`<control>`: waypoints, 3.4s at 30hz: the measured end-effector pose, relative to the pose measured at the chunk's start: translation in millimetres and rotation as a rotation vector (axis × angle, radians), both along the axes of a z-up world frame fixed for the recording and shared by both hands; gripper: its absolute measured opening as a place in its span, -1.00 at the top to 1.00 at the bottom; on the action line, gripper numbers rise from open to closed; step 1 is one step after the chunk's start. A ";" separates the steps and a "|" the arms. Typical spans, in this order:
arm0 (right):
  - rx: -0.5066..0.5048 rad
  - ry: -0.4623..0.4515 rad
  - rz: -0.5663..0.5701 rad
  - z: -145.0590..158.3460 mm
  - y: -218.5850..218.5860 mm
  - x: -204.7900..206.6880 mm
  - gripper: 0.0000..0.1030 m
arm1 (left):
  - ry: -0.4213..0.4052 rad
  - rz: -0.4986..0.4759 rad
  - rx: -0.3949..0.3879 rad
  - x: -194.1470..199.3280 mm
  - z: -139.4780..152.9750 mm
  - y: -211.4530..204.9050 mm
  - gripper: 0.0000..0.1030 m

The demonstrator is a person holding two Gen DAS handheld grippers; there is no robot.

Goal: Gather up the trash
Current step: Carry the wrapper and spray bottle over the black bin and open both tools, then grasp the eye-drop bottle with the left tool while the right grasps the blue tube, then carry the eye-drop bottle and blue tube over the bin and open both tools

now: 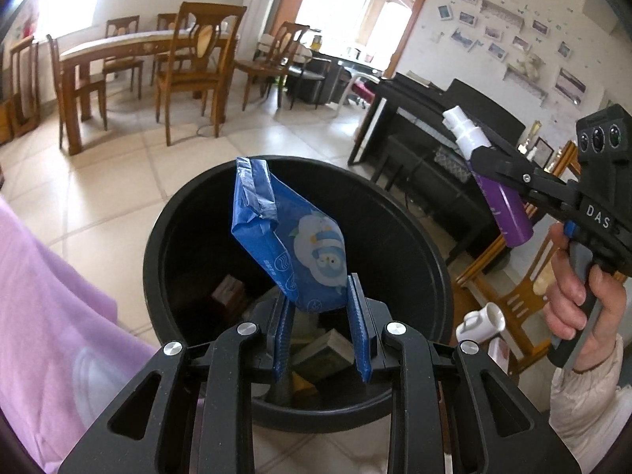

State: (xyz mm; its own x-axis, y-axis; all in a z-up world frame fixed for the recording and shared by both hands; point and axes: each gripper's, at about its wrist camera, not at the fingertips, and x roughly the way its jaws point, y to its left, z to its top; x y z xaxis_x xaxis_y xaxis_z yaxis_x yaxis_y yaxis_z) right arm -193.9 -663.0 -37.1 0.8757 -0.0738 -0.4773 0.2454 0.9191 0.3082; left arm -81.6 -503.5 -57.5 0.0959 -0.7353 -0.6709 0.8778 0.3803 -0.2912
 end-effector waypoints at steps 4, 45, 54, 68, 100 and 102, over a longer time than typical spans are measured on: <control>0.023 0.008 0.014 -9.7 -3.3 6.4 0.39 | 0.002 0.008 0.012 5.1 -4.1 0.0 0.49; 0.060 0.111 0.160 -11.7 72.2 89.5 -0.42 | -0.268 0.218 -0.006 9.7 53.8 126.1 -0.71; 0.017 0.155 0.385 -11.8 195.1 178.7 -0.42 | -0.245 0.546 0.053 74.1 55.7 305.2 -0.70; -0.055 0.251 0.650 -26.0 375.3 309.8 -0.42 | -0.123 0.889 0.310 169.2 23.7 505.9 -0.49; -0.095 0.180 0.594 -6.2 370.1 315.2 0.79 | -0.119 0.766 0.094 174.9 29.9 490.1 0.18; -0.077 0.147 0.555 3.3 343.5 296.5 0.79 | -0.139 0.738 0.072 168.4 39.5 475.6 0.18</control>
State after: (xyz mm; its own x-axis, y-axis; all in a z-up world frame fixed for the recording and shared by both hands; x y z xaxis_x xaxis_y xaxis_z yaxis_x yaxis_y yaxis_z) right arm 102.6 -319.5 -33.9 0.7181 0.3389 -0.6079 -0.2451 0.9406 0.2348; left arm 86.8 -27.9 -17.9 0.6339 -0.4023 -0.6606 0.4146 0.8978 -0.1489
